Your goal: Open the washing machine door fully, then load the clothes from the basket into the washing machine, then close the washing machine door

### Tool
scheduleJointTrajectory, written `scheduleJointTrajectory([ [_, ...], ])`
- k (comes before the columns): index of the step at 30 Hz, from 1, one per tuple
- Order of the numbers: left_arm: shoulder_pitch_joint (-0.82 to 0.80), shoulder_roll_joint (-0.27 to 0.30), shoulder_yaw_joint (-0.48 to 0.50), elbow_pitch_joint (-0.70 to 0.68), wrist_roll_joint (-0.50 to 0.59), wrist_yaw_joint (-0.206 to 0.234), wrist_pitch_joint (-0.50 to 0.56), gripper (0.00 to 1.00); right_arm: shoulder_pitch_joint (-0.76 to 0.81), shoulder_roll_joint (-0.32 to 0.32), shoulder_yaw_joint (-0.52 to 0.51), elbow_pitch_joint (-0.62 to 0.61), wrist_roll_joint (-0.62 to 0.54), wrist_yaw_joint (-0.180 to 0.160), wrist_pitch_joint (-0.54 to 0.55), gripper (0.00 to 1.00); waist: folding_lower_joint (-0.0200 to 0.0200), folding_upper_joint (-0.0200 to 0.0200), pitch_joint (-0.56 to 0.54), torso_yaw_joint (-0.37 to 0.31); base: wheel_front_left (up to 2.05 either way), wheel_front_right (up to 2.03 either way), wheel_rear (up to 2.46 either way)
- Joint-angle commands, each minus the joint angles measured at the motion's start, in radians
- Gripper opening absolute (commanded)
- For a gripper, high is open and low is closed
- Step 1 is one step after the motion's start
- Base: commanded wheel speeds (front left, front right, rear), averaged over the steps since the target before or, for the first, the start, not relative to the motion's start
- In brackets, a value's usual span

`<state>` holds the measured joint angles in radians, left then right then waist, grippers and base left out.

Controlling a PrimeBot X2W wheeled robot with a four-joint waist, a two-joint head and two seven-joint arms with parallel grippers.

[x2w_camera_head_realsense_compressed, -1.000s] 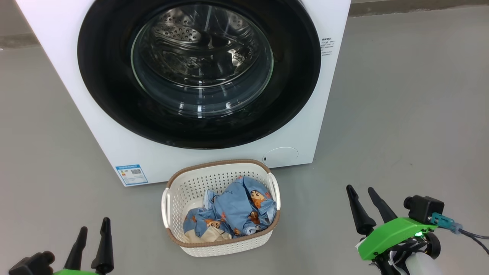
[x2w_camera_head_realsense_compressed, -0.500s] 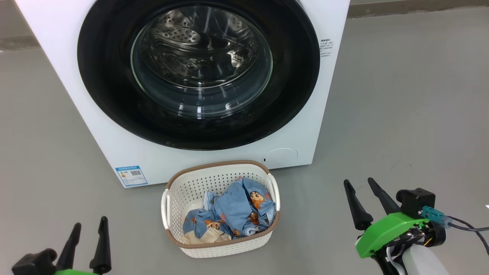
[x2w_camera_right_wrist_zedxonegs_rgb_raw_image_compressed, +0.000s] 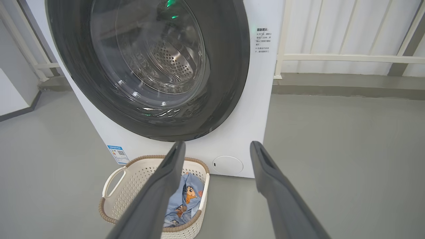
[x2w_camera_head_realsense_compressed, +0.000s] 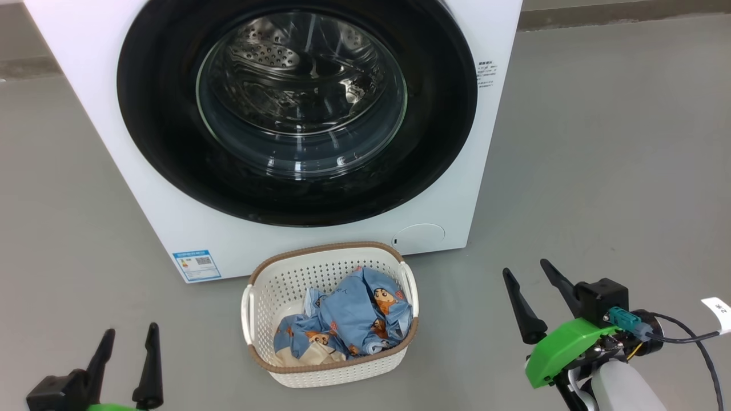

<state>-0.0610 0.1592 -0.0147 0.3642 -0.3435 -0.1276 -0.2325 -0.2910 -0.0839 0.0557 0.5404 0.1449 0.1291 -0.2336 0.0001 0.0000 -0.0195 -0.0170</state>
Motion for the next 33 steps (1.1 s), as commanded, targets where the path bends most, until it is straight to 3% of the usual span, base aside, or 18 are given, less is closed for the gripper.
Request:
scheduleJointTrajectory([
  [1, -0.055, 0.032, 0.038, -0.015, 0.035, -0.003, -0.018, 1.0, -0.047, 0.006, 0.028, -0.017, -0.04, 0.002, -0.017, 1.0, -0.0001, 0.0, 0.0, 0.0, 0.0, 0.0, 0.0],
  [12, -0.057, 0.019, 0.071, 0.004, 0.085, -0.003, -0.029, 1.0, -0.051, 0.016, -0.012, -0.012, -0.083, 0.002, -0.028, 1.0, -0.0001, 0.0, -0.004, 0.001, 0.0, 0.0, 0.0],
  [33, -0.061, -0.013, 0.126, 0.028, 0.082, -0.003, -0.029, 1.0, -0.047, 0.032, -0.064, 0.001, -0.028, 0.002, -0.028, 1.0, -0.0001, 0.0, -0.011, 0.008, 0.0, 0.0, 0.0],
])
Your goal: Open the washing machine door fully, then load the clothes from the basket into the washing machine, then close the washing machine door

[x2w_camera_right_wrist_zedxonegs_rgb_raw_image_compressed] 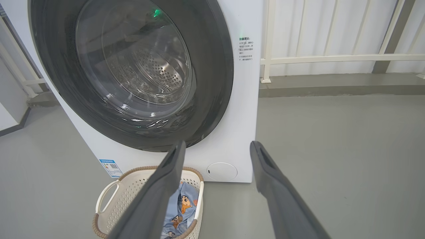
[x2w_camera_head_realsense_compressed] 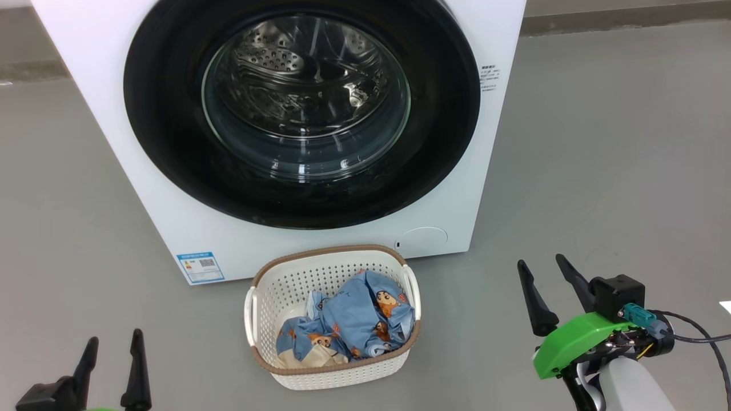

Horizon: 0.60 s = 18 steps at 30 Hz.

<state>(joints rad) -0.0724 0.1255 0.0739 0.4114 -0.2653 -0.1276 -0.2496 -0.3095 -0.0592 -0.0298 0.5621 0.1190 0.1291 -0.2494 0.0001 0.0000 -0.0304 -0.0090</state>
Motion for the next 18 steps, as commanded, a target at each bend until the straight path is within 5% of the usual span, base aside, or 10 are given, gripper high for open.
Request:
scheduleJointTrajectory([
  [1, -0.049, 0.021, 0.039, -0.019, 0.003, -0.003, -0.012, 1.0, -0.028, 0.008, 0.02, -0.02, -0.003, 0.002, -0.012, 1.0, 0.0, 0.0, -0.001, 0.001, 0.0, 0.0, 0.0],
  [18, -0.037, 0.019, 0.045, -0.038, -0.003, -0.003, -0.012, 1.0, -0.02, 0.008, 0.015, -0.027, -0.007, 0.002, -0.012, 1.0, 0.0, 0.0, -0.006, 0.006, 0.0, 0.0, 0.0],
])
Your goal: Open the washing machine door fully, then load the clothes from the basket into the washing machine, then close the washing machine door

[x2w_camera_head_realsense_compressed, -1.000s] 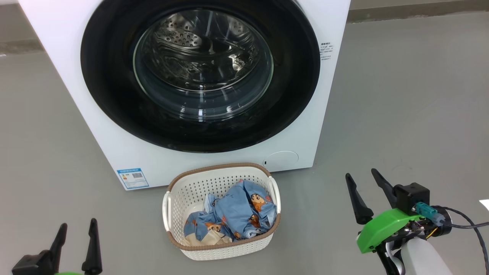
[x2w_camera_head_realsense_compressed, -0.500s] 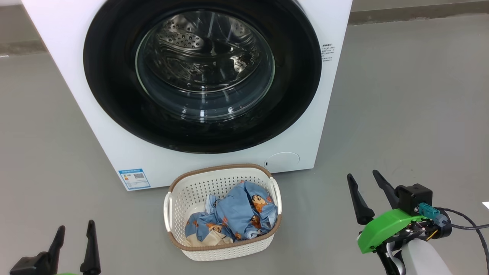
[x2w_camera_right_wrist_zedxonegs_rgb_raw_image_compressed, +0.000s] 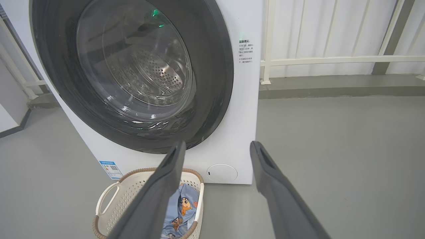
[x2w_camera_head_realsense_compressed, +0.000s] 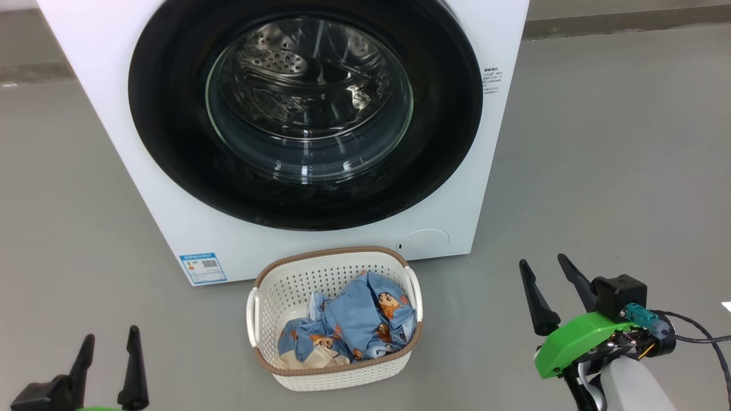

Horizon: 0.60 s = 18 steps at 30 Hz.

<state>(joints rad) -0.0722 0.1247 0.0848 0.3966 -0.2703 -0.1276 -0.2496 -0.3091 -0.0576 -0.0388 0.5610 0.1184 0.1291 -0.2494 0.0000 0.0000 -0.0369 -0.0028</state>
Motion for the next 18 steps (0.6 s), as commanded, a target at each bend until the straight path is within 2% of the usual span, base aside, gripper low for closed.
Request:
scheduleJointTrajectory([
  [1, -0.037, 0.02, 0.03, -0.023, -0.004, -0.003, -0.012, 1.0, -0.02, 0.007, 0.025, -0.026, -0.006, 0.002, -0.012, 1.0, 0.0, 0.0, 0.0, 0.0, 0.0, 0.0, 0.0],
  [11, -0.039, 0.036, 0.017, -0.012, 0.002, -0.003, -0.012, 1.0, -0.019, 0.007, 0.023, -0.035, -0.012, 0.002, -0.012, 1.0, 0.0, 0.0, 0.004, 0.001, 0.06, 0.06, -0.12],
  [18, -0.041, 0.036, 0.023, -0.012, 0.006, -0.003, -0.012, 1.0, -0.02, 0.007, 0.017, -0.041, -0.014, 0.002, -0.012, 1.0, 0.0, 0.0, 0.009, 0.001, 0.58, 0.58, -1.17],
])
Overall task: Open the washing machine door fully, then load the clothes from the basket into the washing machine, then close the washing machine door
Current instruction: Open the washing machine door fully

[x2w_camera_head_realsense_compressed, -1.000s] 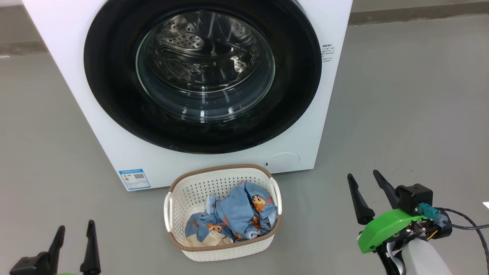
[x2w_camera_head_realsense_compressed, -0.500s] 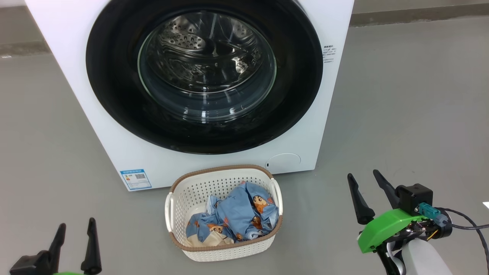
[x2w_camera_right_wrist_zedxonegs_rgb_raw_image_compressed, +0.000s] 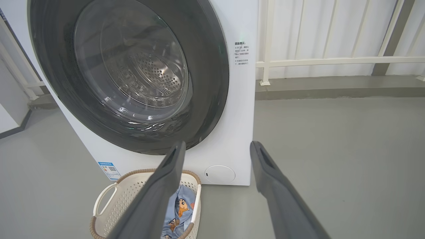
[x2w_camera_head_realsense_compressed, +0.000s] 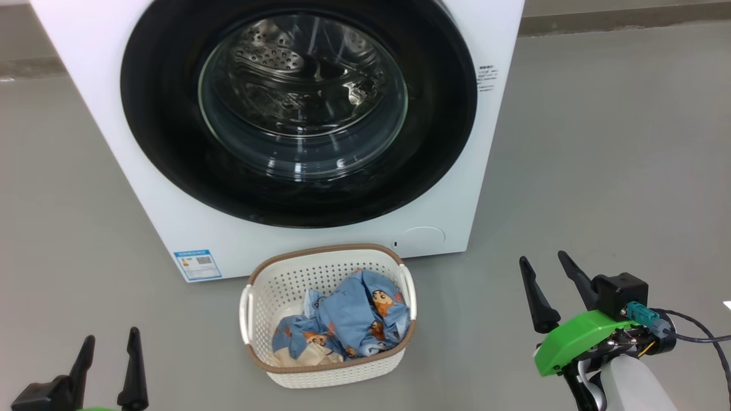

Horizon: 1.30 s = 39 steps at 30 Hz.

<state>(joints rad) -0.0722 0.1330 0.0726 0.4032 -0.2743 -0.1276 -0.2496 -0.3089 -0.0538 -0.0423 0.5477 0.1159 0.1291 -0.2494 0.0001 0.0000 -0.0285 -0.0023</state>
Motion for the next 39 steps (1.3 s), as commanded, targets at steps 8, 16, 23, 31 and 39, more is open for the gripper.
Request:
scheduleJointTrajectory([
  [8, -0.05, 0.03, 0.04, -0.014, 0.013, -0.003, -0.012, 1.0, -0.02, 0.003, 0.018, -0.031, -0.011, 0.002, -0.012, 1.0, 0.0, 0.0, 0.009, 0.003, 1.12, 1.12, -2.24],
  [16, -0.054, 0.028, 0.054, -0.046, -0.002, -0.003, -0.012, 1.0, -0.016, 0.003, 0.009, -0.046, -0.001, 0.002, -0.012, 1.0, 0.0, 0.0, 0.017, 0.006, 1.12, 1.12, -2.23],
  [23, -0.046, 0.032, 0.038, -0.058, -0.006, -0.003, -0.012, 1.0, -0.015, 0.003, 0.012, -0.054, 0.01, 0.002, -0.012, 1.0, 0.0, 0.0, 0.021, 0.006, 0.6, 0.6, -1.19],
  [31, -0.036, 0.041, 0.027, -0.072, -0.015, -0.003, -0.012, 1.0, -0.015, 0.004, 0.013, -0.059, 0.038, 0.002, -0.012, 1.0, 0.0, 0.0, 0.02, 0.007, 0.11, 0.11, -0.22],
  [39, -0.018, 0.023, 0.03, -0.106, 0.002, -0.003, -0.012, 1.0, -0.051, 0.004, -0.01, -0.067, 0.154, 0.002, -0.012, 1.0, 0.0, 0.0, 0.028, 0.01, 0.0, 0.0, 0.0],
])
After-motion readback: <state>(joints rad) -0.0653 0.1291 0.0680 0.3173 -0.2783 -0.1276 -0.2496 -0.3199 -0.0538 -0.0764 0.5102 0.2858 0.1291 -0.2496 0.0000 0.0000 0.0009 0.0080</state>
